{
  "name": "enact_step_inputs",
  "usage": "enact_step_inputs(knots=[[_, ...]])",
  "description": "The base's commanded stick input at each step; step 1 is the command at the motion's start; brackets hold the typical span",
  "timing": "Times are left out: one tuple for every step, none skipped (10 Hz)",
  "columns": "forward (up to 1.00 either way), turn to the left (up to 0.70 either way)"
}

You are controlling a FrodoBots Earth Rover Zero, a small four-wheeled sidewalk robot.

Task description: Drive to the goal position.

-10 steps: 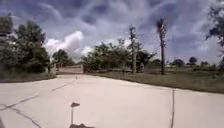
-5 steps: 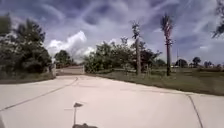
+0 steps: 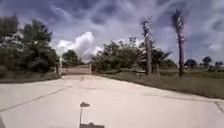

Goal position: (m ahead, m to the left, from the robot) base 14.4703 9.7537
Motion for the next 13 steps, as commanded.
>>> enact_step_inputs(knots=[[0.98, 0.0], [0.98, 0.0], [0.98, 0.0], [0.98, 0.0], [0.98, 0.0], [0.98, 0.0], [0.98, 0.0], [0.98, 0.0], [0.98, 0.0], [0.98, 0.0], [0.98, 0.0], [0.98, 0.2], [0.98, 0.39]])
